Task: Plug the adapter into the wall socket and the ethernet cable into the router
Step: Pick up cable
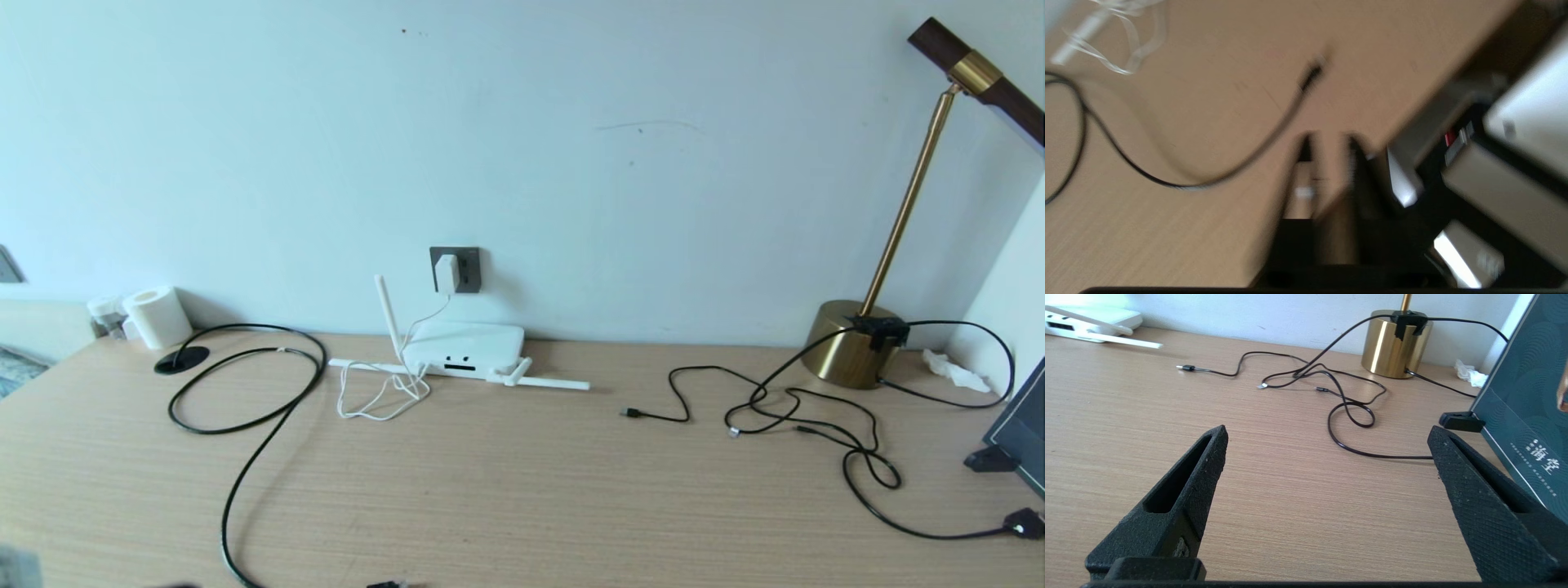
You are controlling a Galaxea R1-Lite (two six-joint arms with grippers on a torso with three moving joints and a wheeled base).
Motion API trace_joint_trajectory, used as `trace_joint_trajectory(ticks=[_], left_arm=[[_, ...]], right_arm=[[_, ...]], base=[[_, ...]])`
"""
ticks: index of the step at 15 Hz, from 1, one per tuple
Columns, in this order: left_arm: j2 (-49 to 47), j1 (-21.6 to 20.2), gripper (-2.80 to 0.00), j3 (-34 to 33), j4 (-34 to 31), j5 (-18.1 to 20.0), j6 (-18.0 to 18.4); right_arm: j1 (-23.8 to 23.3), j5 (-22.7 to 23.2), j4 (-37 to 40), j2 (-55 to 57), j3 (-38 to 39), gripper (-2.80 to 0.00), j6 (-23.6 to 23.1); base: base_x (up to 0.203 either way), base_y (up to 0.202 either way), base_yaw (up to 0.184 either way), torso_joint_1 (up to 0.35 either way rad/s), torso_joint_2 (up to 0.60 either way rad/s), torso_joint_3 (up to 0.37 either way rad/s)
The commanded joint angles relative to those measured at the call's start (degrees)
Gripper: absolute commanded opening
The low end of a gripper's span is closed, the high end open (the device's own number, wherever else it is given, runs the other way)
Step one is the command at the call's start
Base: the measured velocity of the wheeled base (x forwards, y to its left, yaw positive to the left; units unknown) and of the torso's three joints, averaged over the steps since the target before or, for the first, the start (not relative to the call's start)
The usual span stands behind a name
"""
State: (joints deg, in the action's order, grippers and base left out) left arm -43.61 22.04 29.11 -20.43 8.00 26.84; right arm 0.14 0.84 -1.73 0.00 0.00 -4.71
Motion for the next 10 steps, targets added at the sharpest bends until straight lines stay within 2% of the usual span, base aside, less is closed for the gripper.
trace_joint_trajectory(ticks=[1,4,8,9,10], left_arm=[[0.79,2.75,-2.8,-1.34,-9.08,0.19,5.74],[-9.05,7.44,-2.8,-0.94,-10.37,-0.22,12.52],[-24.88,8.68,-2.8,8.58,-9.04,-0.83,18.41],[-27.85,8.43,0.0,11.12,-8.93,-0.84,20.27],[-30.49,8.0,0.0,13.32,-8.88,-0.82,22.48]], right_arm=[[0.03,0.04,-0.03,0.09,0.62,0.0,-0.04],[0.03,0.04,-0.03,0.09,0.62,0.0,-0.04],[0.03,0.04,-0.03,0.04,0.62,0.0,-0.04],[0.03,0.04,-0.08,0.09,0.62,0.0,-0.04],[0.03,0.04,-0.03,0.09,0.62,0.0,-0.04]], base=[[0.0,0.0,0.0,0.0,0.0,0.0],[0.0,0.0,0.0,0.0,0.0,0.0],[0.0,0.0,0.0,0.0,0.0,0.0],[0.0,0.0,0.0,0.0,0.0,0.0],[0.0,0.0,0.0,0.0,0.0,0.0]])
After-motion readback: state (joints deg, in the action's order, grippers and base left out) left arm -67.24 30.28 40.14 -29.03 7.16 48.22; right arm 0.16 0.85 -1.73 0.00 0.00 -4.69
